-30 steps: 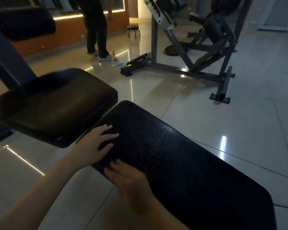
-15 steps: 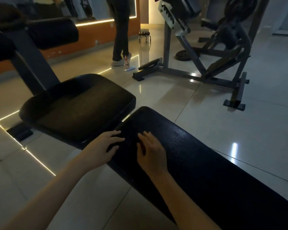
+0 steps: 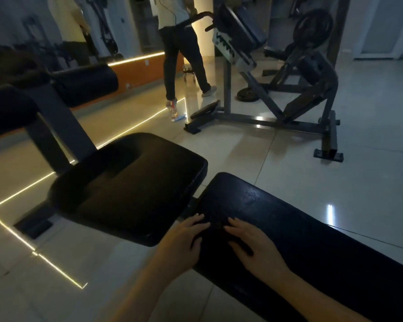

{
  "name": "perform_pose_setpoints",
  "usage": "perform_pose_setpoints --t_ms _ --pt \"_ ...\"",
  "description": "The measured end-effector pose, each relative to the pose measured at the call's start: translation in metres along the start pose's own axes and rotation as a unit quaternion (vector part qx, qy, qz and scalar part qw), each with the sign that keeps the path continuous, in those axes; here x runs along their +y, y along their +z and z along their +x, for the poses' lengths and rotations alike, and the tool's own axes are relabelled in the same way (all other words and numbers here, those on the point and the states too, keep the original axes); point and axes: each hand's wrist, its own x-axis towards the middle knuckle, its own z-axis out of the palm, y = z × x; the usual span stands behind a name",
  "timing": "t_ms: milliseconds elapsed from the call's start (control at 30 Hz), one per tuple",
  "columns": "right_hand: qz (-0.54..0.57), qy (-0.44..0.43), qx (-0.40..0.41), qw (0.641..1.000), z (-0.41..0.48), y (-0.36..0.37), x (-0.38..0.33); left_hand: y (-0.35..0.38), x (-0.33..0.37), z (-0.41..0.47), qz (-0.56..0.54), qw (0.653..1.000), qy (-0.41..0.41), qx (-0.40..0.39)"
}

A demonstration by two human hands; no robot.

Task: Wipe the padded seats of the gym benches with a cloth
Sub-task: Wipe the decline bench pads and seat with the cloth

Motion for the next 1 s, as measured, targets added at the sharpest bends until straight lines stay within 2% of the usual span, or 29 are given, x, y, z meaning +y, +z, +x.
perform_pose_setpoints --t_ms 133,233,300,400,467,533,600,767,800,867,933,1000 --pt "0.012 0.092 0.066 0.993 0.034 0.011 0.003 0.002 -0.007 0.003 0.003 1.0 0.003 -0.002" --pt "-0.009 0.18 0.096 0.979 0.091 0.009 0.019 0.0 -0.004 0.005 -0.029 1.0 -0.005 0.004" --pt "-0.011 0.205 0.106 0.973 0.12 0.01 0.023 -0.002 -0.004 0.004 -0.058 0.998 -0.01 0.013" --pt "-0.012 0.14 0.1 0.985 0.13 0.022 0.007 -0.008 -0.006 0.004 -0.144 0.988 -0.025 0.04" --pt "0.009 0.028 0.06 0.998 0.115 0.039 -0.018 -0.013 -0.01 0.008 -0.179 0.98 -0.028 0.082" --pt "0.048 -0.063 0.013 0.997 0.09 0.056 -0.047 -0.019 -0.015 0.011 -0.144 0.978 -0.055 0.141" --pt "0.078 -0.087 -0.008 0.993 0.071 0.066 -0.064 -0.024 -0.019 0.01 -0.096 0.975 -0.098 0.174" --pt "0.052 -0.135 -0.044 0.988 0.079 0.058 -0.051 -0.038 -0.021 0.009 -0.024 0.995 -0.035 0.088" --pt "0.042 -0.124 -0.034 0.991 0.085 0.054 -0.041 -0.042 -0.025 0.014 -0.011 0.996 -0.026 0.085" --pt "0.032 -0.049 0.029 0.998 0.102 0.05 -0.026 -0.055 -0.043 0.02 0.02 0.996 -0.043 0.081" --pt "0.027 0.042 0.092 0.994 0.115 0.048 -0.02 -0.073 -0.072 0.019 0.052 0.991 -0.105 0.06" --pt "0.025 0.073 0.104 0.992 0.118 0.052 -0.023 -0.093 -0.108 0.014 0.084 0.982 -0.161 0.048"
